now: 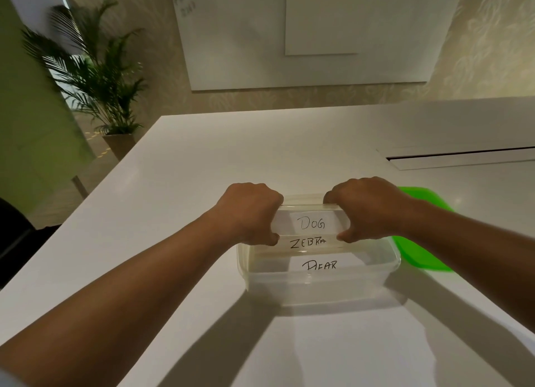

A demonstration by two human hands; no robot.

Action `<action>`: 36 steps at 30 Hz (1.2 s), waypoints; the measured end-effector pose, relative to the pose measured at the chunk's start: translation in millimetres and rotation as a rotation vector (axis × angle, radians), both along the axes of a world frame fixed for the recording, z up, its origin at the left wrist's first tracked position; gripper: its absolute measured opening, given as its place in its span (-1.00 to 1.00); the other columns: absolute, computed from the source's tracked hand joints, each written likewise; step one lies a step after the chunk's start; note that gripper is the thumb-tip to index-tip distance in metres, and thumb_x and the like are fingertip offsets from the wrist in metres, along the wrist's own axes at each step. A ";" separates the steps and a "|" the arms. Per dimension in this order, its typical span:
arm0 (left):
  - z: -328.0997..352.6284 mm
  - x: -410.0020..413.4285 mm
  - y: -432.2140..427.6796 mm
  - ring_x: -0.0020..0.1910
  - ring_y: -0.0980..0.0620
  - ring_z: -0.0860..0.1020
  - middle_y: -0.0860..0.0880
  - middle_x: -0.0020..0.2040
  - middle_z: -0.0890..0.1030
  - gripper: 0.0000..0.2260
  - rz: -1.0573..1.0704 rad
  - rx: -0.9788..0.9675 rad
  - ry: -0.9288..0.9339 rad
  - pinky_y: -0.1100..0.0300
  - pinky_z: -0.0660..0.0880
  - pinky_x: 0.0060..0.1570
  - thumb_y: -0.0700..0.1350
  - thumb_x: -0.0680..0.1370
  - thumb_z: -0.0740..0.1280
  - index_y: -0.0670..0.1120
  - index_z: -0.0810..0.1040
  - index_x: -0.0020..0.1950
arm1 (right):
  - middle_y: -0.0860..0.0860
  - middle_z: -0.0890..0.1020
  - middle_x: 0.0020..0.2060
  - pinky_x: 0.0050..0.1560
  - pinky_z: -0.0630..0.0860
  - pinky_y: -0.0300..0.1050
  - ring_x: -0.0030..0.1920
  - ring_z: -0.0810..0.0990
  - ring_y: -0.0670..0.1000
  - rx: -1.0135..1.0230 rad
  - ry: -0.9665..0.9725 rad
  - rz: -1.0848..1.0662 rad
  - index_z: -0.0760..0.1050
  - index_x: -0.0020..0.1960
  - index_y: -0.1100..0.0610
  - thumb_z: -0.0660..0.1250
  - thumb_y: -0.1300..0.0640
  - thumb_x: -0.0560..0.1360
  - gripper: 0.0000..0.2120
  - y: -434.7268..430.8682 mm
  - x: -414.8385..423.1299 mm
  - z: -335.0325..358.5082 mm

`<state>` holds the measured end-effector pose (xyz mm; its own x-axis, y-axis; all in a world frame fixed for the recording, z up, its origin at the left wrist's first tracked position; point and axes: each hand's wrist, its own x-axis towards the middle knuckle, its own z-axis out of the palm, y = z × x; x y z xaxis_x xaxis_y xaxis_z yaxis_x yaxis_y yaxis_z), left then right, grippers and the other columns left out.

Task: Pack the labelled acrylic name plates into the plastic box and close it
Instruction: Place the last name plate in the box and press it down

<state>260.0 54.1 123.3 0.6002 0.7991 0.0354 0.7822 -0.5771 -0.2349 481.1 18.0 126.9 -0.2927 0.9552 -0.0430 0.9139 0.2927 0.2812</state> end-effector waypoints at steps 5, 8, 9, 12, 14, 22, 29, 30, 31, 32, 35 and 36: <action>-6.8 3.4 7.7 -0.11 -0.08 0.57 -0.02 -0.07 0.59 -0.57 -0.015 -0.017 0.032 0.13 0.44 -0.21 0.17 0.35 0.42 -0.03 0.53 0.12 | -0.06 0.61 0.01 -0.15 0.44 -0.09 0.02 0.59 0.07 -0.033 -0.050 0.002 0.48 0.21 -0.08 0.43 -0.27 0.26 -0.43 6.0 -4.7 -3.3; -8.8 4.7 10.6 -0.11 -0.07 0.56 -0.02 -0.05 0.59 -0.57 -0.021 -0.022 0.051 0.13 0.41 -0.22 0.17 0.36 0.43 -0.03 0.54 0.12 | -0.05 0.61 -0.01 -0.09 0.52 -0.05 0.00 0.60 0.08 -0.058 -0.053 -0.011 0.50 0.15 -0.06 0.44 -0.28 0.25 -0.45 8.5 -6.7 -4.2; -9.2 4.9 11.3 -0.12 -0.07 0.54 -0.01 -0.06 0.59 -0.57 -0.020 -0.028 0.057 0.13 0.40 -0.23 0.18 0.35 0.44 -0.03 0.54 0.10 | -0.04 0.61 -0.02 -0.07 0.53 -0.03 -0.01 0.60 0.08 -0.066 -0.057 -0.013 0.50 0.15 -0.06 0.44 -0.28 0.24 -0.45 9.3 -7.4 -4.4; -10.5 4.6 13.3 -0.16 -0.07 0.51 -0.01 -0.10 0.57 -0.57 -0.016 -0.037 0.070 0.14 0.37 -0.24 0.22 0.34 0.45 -0.04 0.53 0.04 | -0.04 0.61 0.00 -0.07 0.54 -0.03 0.00 0.60 0.09 -0.079 -0.063 -0.017 0.50 0.17 -0.05 0.46 -0.28 0.24 -0.42 11.8 -9.0 -5.1; -11.2 4.6 14.2 -0.17 -0.08 0.52 0.00 -0.14 0.55 -0.57 -0.015 -0.038 0.079 0.14 0.35 -0.26 0.23 0.34 0.46 -0.05 0.52 0.00 | -0.04 0.61 0.00 -0.09 0.52 -0.05 0.01 0.60 0.09 -0.087 -0.064 -0.015 0.50 0.18 -0.05 0.46 -0.28 0.24 -0.41 13.3 -9.4 -6.0; -13.3 6.4 15.8 -0.21 -0.08 0.53 -0.02 -0.17 0.56 -0.57 -0.023 -0.044 0.112 0.14 0.33 -0.31 0.24 0.32 0.47 -0.07 0.52 -0.08 | -0.06 0.60 0.02 -0.13 0.47 -0.07 0.01 0.59 0.07 -0.096 -0.075 0.003 0.48 0.18 -0.08 0.46 -0.25 0.26 -0.44 14.2 -11.3 -8.3; -11.0 10.0 16.2 -0.27 -0.06 0.51 0.02 -0.28 0.49 -0.57 -0.033 -0.055 0.133 0.16 0.33 -0.34 0.24 0.30 0.48 -0.07 0.49 -0.14 | -0.05 0.59 0.05 -0.11 0.48 -0.08 0.04 0.58 0.07 -0.088 -0.092 0.013 0.46 0.22 -0.08 0.45 -0.25 0.27 -0.42 16.7 -8.6 -11.7; -10.6 10.3 16.6 -0.28 -0.05 0.51 0.03 -0.30 0.46 -0.57 -0.030 -0.057 0.131 0.16 0.34 -0.35 0.25 0.29 0.49 -0.07 0.49 -0.15 | -0.05 0.59 0.06 -0.10 0.47 -0.08 0.05 0.58 0.07 -0.086 -0.092 0.014 0.46 0.22 -0.08 0.45 -0.26 0.27 -0.42 17.1 -8.3 -12.1; -10.4 10.5 17.0 -0.28 -0.05 0.51 0.04 -0.31 0.45 -0.56 -0.029 -0.060 0.127 0.15 0.34 -0.34 0.25 0.29 0.49 -0.07 0.48 -0.16 | -0.06 0.59 0.07 -0.08 0.49 -0.08 0.05 0.58 0.06 -0.084 -0.091 0.016 0.46 0.22 -0.08 0.45 -0.26 0.28 -0.42 17.4 -7.8 -12.6; -10.6 10.3 17.5 -0.26 -0.05 0.52 0.04 -0.30 0.47 -0.55 -0.030 -0.066 0.123 0.15 0.36 -0.33 0.26 0.29 0.49 -0.07 0.49 -0.14 | -0.06 0.59 0.08 -0.06 0.50 -0.07 0.06 0.58 0.06 -0.084 -0.085 0.019 0.47 0.23 -0.08 0.45 -0.27 0.29 -0.42 17.8 -7.3 -13.3; -13.8 8.3 20.8 -0.13 -0.06 0.59 0.01 -0.08 0.62 -0.51 -0.039 -0.080 0.091 0.11 0.51 -0.19 0.25 0.31 0.49 -0.07 0.57 0.04 | -0.12 0.58 0.16 0.03 0.51 -0.05 0.12 0.56 0.02 -0.093 -0.034 0.022 0.45 0.29 -0.12 0.45 -0.25 0.33 -0.43 18.5 -5.8 -13.4; -14.4 7.9 21.4 -0.10 -0.07 0.60 0.01 -0.04 0.63 -0.52 -0.042 -0.081 0.089 0.10 0.53 -0.14 0.23 0.33 0.49 -0.05 0.58 0.07 | -0.13 0.57 0.17 0.04 0.50 -0.05 0.13 0.56 0.01 -0.092 -0.021 0.023 0.45 0.29 -0.12 0.45 -0.23 0.34 -0.44 18.8 -5.1 -13.4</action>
<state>267.9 75.5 108.9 0.6308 0.7715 -0.0829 0.7354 -0.6285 -0.2532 476.0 36.8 113.5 -0.3123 0.9400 -0.1371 0.9009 0.3389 0.2713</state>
